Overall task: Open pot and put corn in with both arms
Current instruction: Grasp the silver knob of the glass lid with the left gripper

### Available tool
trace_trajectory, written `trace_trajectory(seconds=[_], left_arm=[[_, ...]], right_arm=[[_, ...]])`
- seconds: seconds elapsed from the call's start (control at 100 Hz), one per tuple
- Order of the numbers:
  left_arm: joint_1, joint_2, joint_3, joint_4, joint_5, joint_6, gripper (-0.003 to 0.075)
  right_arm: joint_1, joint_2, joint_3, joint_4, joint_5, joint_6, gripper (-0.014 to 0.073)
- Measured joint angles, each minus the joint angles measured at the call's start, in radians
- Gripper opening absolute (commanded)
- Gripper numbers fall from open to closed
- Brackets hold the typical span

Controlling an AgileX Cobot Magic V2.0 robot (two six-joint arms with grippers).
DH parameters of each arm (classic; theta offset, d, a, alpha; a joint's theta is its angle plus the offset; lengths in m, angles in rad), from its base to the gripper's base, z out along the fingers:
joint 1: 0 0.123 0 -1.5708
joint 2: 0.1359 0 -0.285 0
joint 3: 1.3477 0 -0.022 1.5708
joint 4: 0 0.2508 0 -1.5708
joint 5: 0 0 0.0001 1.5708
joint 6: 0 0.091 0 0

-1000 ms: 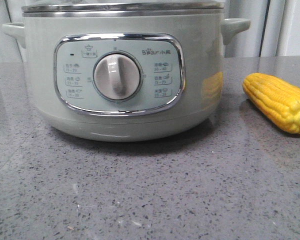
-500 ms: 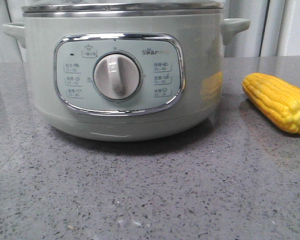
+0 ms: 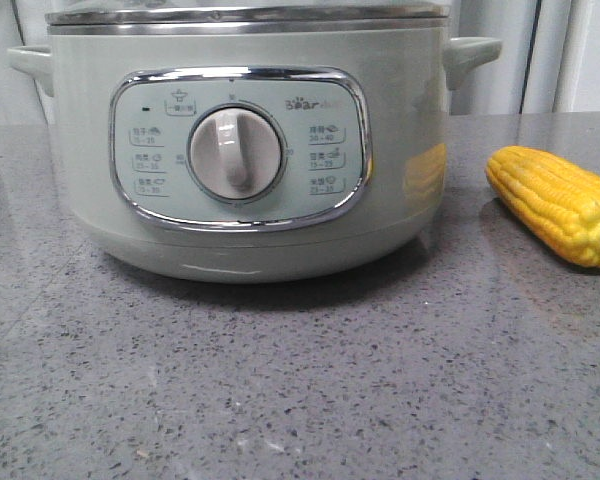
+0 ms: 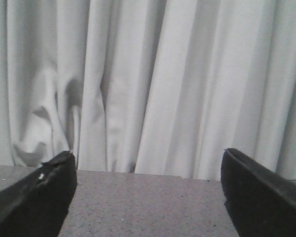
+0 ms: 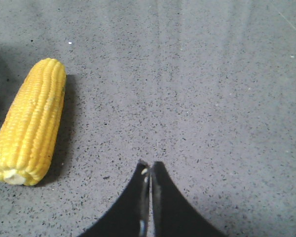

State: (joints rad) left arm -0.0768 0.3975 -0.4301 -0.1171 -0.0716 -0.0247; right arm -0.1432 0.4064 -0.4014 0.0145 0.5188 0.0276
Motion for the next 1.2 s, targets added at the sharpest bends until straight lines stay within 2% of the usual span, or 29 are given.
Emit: trace_trajectory(seconds=[0.17, 0.32, 0.5, 0.62, 0.88, 1.2], left_arm=[[-0.135, 0.106, -0.05, 0.005, -0.031, 0.0, 0.0525], [-0.29, 0.23, -0.072, 0.023, -0.123, 0.0, 0.0525], [-0.474, 0.42, -0.133, 0.066, -0.181, 0.0, 0.0525], [-0.556, 0.557, -0.19, 0.075, -0.216, 0.0, 0.0525], [-0.598, 0.779, -0.303, 0.092, -0.271, 0.0, 0.0525], [-0.61, 0.926, -0.394, 0.102, -0.294, 0.0, 0.0525]], right_arm=[[0.0, 0.0, 0.03, 0.0, -0.034, 0.0, -0.0064], [0.0, 0.0, 0.031, 0.0, -0.045, 0.0, -0.0064], [0.0, 0.0, 0.031, 0.0, -0.048, 0.0, -0.0064], [0.0, 0.0, 0.031, 0.0, -0.05, 0.0, -0.0064], [0.0, 0.0, 0.031, 0.0, -0.05, 0.0, -0.0064], [0.0, 0.0, 0.031, 0.0, -0.05, 0.0, -0.0064]])
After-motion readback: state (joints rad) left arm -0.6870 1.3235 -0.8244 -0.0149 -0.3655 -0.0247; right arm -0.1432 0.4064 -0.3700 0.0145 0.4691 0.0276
